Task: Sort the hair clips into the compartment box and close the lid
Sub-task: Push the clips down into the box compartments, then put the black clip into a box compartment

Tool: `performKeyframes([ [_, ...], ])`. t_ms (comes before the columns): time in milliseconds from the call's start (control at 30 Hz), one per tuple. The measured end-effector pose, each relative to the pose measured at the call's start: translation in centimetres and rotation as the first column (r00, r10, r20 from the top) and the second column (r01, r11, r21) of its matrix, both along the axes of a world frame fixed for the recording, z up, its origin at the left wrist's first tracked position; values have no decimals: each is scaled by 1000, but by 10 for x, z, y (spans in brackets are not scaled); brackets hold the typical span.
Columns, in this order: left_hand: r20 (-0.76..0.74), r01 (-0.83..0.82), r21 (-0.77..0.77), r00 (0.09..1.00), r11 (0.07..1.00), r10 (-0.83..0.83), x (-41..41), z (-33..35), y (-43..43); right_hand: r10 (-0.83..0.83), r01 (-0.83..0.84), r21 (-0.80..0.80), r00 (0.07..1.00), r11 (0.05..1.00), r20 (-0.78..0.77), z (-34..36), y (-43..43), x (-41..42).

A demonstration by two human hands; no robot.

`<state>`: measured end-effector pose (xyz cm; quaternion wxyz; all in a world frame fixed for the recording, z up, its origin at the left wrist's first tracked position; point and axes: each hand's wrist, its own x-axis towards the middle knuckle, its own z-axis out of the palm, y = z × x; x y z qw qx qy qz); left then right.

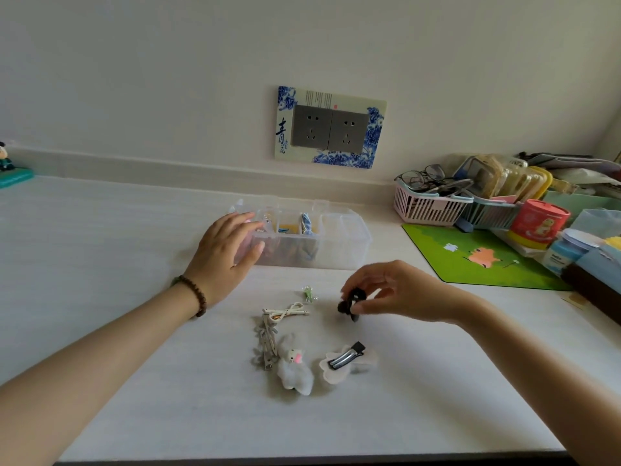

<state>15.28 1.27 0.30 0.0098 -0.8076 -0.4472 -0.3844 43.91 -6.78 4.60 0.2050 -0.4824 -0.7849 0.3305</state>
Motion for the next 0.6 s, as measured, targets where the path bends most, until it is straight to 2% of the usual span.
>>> performKeyframes([
  [167,15,10,12,1000,1000,-10,0,-1,3,-166,197,58,924,979,-345,18,34,-14],
  [233,30,15,6,999,1000,-15,0,-2,4,-195,257,97,888,962,-415,30,54,-26],
  [300,39,18,-1,999,1000,-18,-1,-4,6,-201,288,154,884,945,-421,39,76,-41],
  [400,32,17,-22,999,1000,-16,-1,-6,8,-187,265,201,922,943,-339,41,101,-62],
  [500,39,14,-26,999,1000,-13,-1,-7,10,-154,179,274,982,945,-109,37,118,-74],
  [600,46,13,-26,999,1000,-12,-2,-7,11,-119,88,273,988,958,99,31,125,-78],
])
